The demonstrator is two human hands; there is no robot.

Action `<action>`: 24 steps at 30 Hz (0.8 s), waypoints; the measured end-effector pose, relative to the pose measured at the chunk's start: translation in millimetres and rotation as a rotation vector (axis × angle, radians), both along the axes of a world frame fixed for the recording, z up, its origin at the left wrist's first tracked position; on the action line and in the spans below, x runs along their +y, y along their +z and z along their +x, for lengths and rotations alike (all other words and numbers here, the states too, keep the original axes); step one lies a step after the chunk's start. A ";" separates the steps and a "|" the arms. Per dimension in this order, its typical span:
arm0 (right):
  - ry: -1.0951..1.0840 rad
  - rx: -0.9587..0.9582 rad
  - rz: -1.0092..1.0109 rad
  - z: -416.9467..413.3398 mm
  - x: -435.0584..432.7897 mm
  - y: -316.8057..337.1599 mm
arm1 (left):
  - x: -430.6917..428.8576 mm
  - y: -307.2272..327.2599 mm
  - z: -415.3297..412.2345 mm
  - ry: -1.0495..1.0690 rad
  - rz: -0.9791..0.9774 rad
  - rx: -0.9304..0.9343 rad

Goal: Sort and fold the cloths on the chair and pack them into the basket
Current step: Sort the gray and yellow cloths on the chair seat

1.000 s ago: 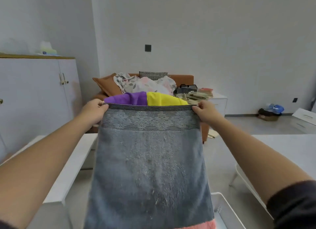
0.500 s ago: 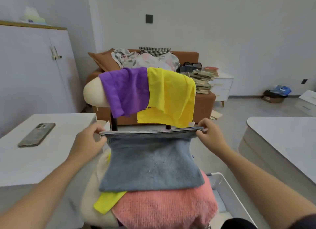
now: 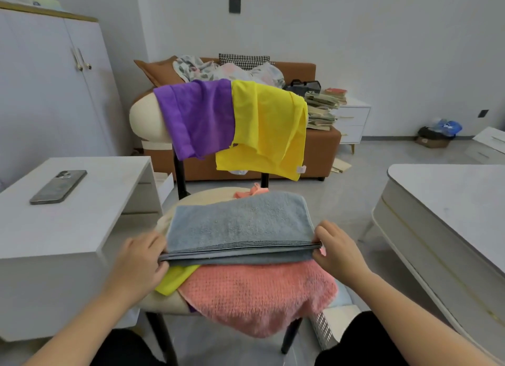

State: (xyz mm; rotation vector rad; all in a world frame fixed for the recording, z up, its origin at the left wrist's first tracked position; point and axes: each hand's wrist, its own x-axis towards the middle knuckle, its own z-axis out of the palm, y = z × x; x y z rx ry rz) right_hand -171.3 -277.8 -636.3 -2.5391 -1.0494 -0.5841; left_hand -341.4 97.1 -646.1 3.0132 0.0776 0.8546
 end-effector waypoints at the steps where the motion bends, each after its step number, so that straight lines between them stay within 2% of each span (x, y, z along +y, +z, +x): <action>1: 0.008 -0.023 0.008 -0.6 0.1 -1.4 | 0.7 -2.4 -0.9 0.016 0.006 0.004; 10: 0.065 0.008 -0.201 -1.9 2.0 -22.7 | 7.4 -18.4 0.4 -0.035 0.038 0.113; 15: -0.002 0.080 0.047 6.9 30.6 7.6 | -9.1 11.0 22.9 0.024 -0.198 0.015; 17: 0.034 0.141 0.003 8.3 64.6 21.3 | -27.7 25.9 47.7 -0.012 -0.290 0.023; 21: 0.011 0.257 -0.193 14.5 129.9 21.6 | -61.1 25.4 102.1 -0.077 -0.363 0.205; 24: -0.070 0.315 -0.317 21.4 145.5 -3.3 | -62.7 -2.8 118.5 0.027 -0.349 0.413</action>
